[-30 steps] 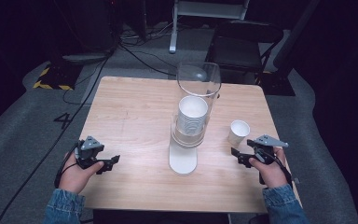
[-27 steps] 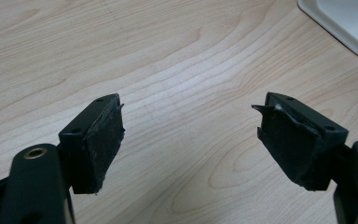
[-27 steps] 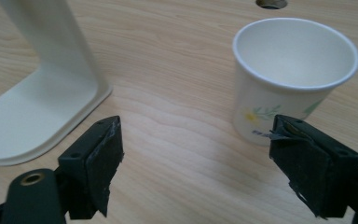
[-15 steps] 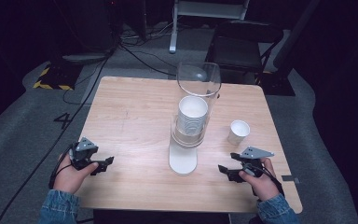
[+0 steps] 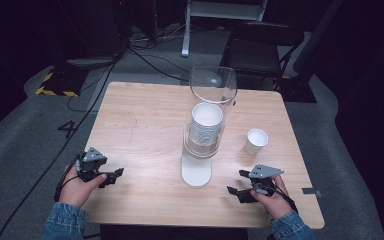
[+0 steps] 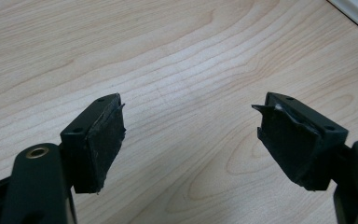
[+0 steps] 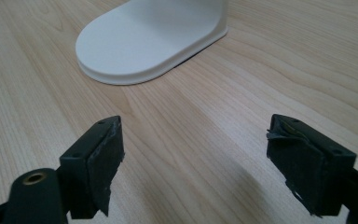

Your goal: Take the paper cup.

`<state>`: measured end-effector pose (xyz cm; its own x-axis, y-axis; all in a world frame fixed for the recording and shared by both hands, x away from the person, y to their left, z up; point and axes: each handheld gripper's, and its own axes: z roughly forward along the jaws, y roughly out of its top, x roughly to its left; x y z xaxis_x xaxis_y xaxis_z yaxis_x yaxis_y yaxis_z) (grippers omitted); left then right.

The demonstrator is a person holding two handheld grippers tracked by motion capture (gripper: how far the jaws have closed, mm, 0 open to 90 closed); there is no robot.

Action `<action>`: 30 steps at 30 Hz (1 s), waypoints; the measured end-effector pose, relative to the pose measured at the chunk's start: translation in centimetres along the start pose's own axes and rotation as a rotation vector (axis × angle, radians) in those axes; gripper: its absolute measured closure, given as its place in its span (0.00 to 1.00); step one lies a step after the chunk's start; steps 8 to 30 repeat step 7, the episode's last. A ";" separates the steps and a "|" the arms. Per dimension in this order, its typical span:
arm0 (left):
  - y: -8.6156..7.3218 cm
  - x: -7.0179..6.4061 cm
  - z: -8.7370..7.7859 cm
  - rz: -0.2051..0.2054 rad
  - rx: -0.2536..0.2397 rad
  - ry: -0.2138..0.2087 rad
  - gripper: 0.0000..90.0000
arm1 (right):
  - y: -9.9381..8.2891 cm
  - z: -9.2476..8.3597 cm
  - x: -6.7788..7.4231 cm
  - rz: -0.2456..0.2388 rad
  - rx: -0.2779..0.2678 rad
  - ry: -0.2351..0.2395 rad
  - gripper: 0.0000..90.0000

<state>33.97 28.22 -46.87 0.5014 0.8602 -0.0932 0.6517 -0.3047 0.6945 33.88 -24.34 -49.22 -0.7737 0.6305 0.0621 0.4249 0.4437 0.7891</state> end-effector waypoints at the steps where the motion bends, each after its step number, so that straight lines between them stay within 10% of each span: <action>1: 0.0 0.0 0.0 0.003 0.003 0.003 0.25 | 0.0 0.0 0.0 0.000 0.000 0.000 0.20; 30: 0.2 0.0 0.6 -0.001 0.009 0.005 0.24 | 0.0 0.3 -0.6 0.013 -0.022 -0.008 0.19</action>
